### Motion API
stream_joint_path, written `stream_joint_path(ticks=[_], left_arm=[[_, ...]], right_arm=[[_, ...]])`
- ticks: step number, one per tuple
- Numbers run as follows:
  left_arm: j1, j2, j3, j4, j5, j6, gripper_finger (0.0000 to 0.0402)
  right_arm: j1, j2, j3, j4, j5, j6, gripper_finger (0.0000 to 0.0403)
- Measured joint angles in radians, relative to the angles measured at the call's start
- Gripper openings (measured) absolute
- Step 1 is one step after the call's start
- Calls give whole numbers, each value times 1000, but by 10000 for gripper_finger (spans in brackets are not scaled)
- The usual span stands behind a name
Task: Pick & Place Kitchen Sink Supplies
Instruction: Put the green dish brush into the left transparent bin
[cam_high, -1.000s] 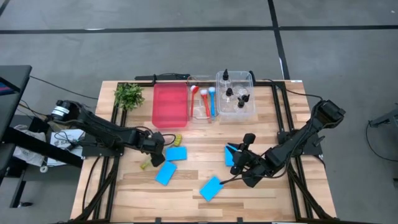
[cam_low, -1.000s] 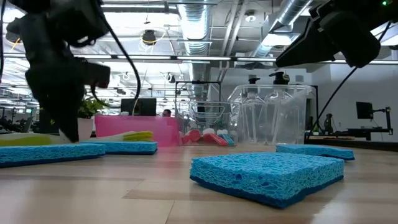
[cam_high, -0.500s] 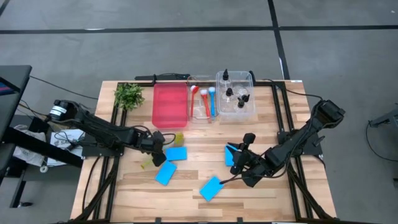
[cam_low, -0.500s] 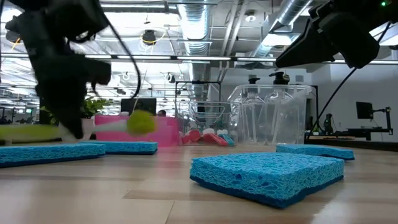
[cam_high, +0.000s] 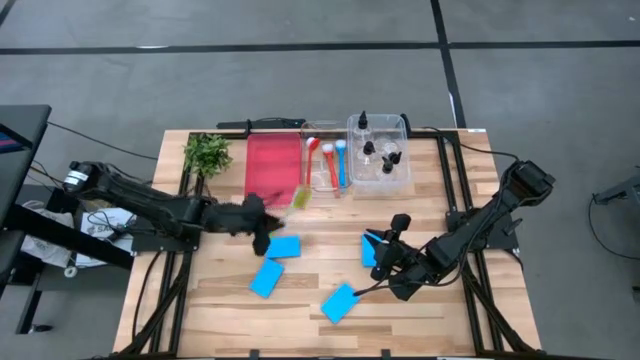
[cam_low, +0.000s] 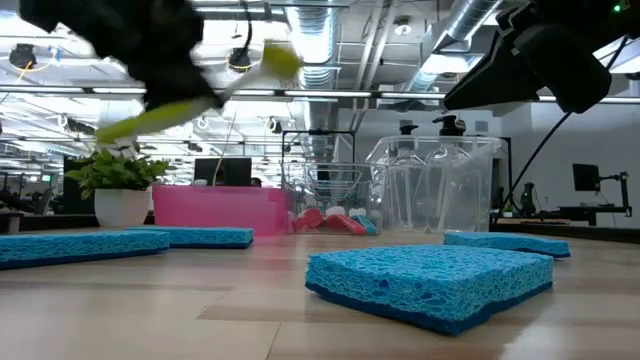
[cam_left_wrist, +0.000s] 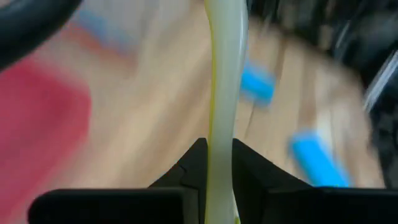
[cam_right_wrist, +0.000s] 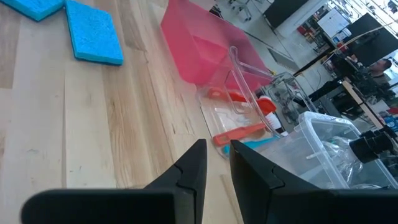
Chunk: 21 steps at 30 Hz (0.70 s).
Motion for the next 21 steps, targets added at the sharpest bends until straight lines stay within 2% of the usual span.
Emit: stream_joint_path(ticks=[3,7,9,15,21], left_arm=[[42,-27,0,170,-82,142,46],[152,-33,1,384,-93,314,59],[228,-17,8,450,-47,338,64],[448,115,115,458,193,314,45],[536,317,297,464,301,348,50]], right_arm=[[0,0,0,0,0,0,63],[0,0,0,-6,3,0,63],[0,0,0,-8,19,0,63],[12,-10,0,-49,64,1,63],[16,-26,0,-87,56,42,63]])
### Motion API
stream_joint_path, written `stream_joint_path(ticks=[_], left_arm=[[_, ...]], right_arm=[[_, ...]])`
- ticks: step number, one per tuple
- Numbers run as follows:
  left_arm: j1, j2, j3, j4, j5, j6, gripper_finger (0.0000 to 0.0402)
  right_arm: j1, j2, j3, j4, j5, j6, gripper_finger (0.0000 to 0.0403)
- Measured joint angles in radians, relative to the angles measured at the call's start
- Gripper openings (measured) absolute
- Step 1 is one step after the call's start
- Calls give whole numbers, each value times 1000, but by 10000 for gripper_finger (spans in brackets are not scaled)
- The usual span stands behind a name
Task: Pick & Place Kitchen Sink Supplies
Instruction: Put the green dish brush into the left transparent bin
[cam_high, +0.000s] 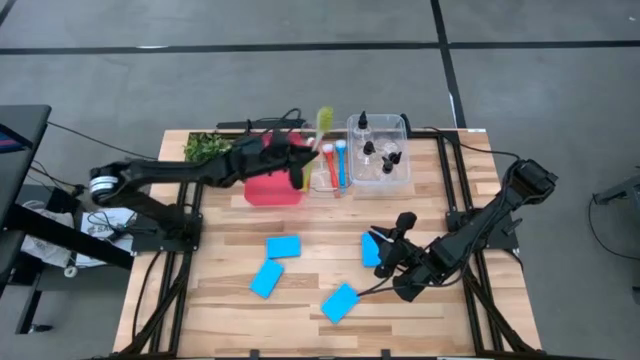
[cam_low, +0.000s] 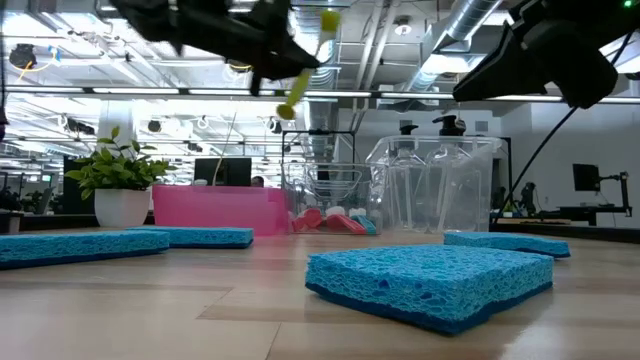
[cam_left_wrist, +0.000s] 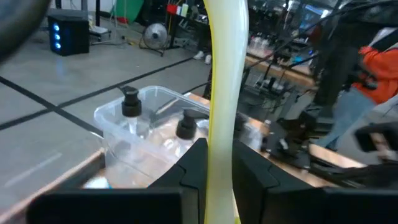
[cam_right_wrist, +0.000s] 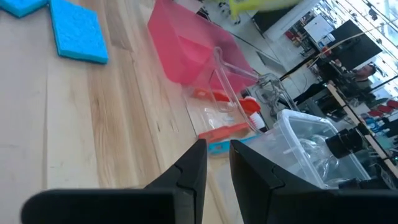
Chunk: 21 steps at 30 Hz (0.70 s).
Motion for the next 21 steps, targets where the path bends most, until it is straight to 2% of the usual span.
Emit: stream_joint_path(ticks=[8,14,21], left_arm=[[38,211,175,1,-51,72,47],[76,304,193,-2,-109,48,57],[105,373,193,3,-115,45,52]], right_arm=[[0,3,0,-21,-6,22,63],[0,3,0,-23,-29,22,63],[0,3,0,-23,-29,22,63]])
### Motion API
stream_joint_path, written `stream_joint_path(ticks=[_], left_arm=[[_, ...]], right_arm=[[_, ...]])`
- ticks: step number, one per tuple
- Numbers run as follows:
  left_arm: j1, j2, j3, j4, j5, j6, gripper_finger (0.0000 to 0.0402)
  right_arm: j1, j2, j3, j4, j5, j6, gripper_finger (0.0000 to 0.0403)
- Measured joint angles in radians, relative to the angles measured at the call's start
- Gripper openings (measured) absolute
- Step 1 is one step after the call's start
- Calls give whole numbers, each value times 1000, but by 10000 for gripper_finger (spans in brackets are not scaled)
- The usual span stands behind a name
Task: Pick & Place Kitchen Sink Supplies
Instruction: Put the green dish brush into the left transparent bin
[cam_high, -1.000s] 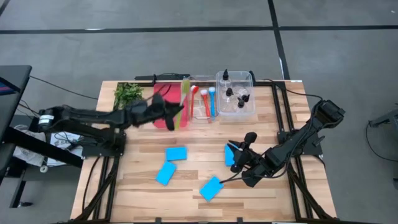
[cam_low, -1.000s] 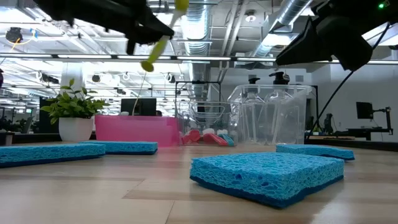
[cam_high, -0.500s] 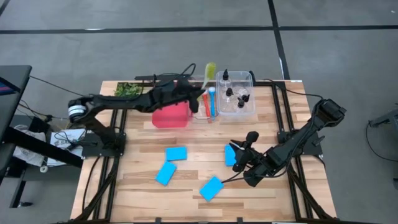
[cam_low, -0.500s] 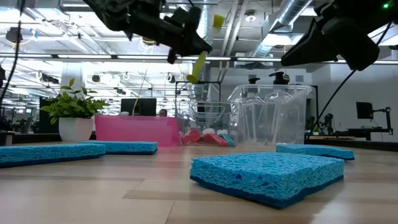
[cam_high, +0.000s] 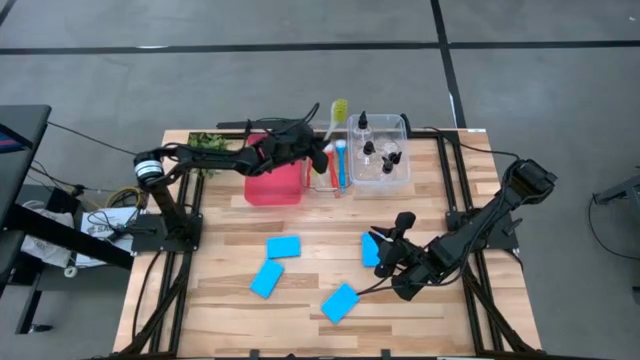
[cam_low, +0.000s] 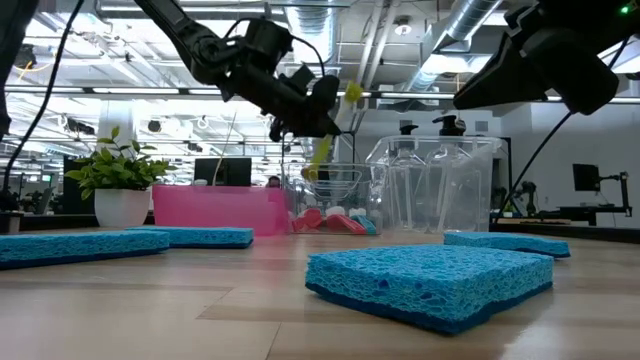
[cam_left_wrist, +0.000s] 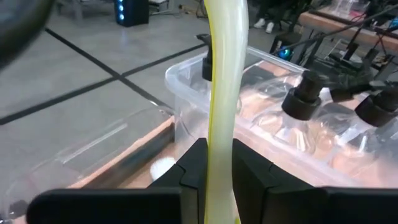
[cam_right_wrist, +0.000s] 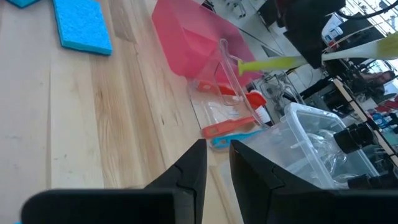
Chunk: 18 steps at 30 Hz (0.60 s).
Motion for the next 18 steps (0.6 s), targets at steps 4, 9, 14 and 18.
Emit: stream_joint_path(ticks=[4,9,14,18], left_arm=[[-2,5,-3,3,-4,-11,62],[-3,5,-10,-2,-18,-66,64],[-9,5,-10,-11,-19,-80,53],[-10,5,-10,-16,-25,-80,61]], right_arm=[[0,0,0,0,0,0,63],[0,0,0,0,0,0,63],[0,0,0,0,-1,0,63],[0,0,0,0,-1,0,63]])
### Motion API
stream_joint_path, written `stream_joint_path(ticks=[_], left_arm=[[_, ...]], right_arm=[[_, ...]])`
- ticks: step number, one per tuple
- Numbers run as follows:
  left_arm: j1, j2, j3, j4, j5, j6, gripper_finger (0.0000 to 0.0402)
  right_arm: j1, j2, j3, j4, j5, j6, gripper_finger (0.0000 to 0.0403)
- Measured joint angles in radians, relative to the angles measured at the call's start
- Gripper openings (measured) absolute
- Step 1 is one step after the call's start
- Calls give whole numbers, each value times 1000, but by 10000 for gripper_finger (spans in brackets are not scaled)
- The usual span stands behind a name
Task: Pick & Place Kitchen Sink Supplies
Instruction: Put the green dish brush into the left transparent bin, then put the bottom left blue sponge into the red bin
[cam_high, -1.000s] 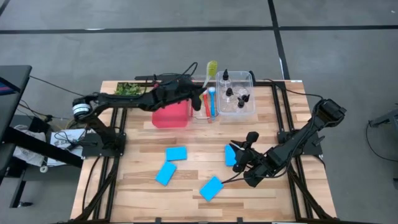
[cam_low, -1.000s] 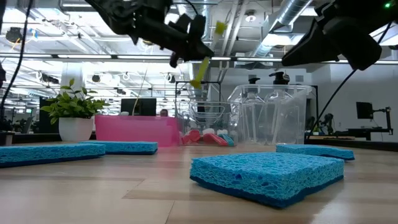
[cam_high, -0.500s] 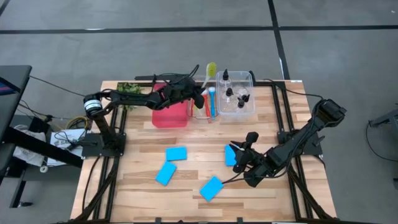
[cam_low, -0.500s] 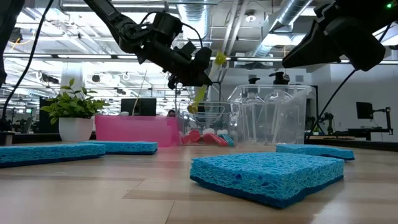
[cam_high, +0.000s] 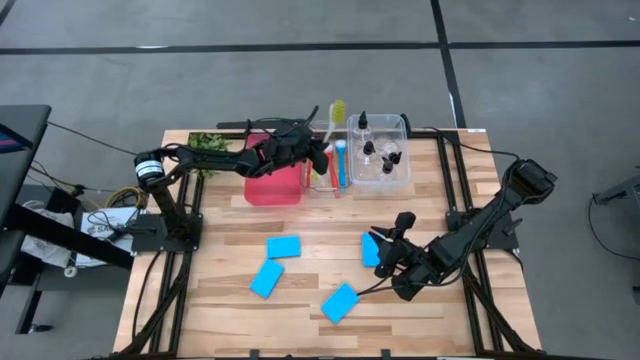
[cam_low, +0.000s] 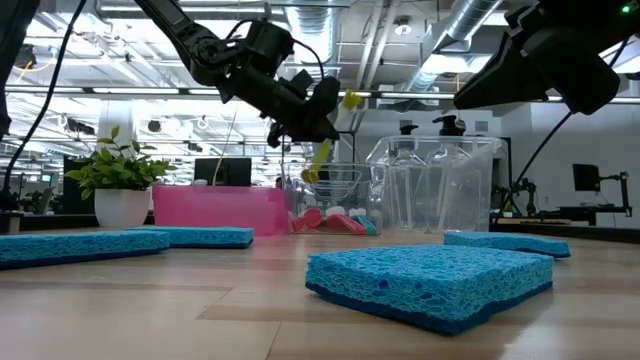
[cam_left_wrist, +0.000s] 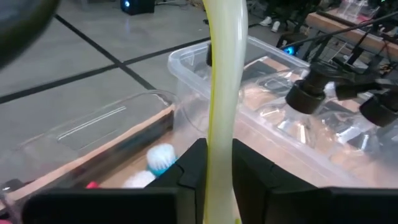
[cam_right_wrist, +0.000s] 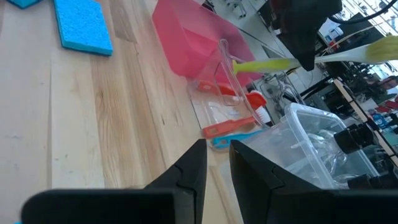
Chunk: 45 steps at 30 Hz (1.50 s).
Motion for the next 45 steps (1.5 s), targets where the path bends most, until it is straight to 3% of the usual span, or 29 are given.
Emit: stream_joint_path(ticks=[25,45], left_arm=[[8,0,0,-1,-8,1,63],[21,0,0,-1,-7,3,117]], right_arm=[[0,0,0,1,-1,0,63],[0,0,0,3,-7,0,63]])
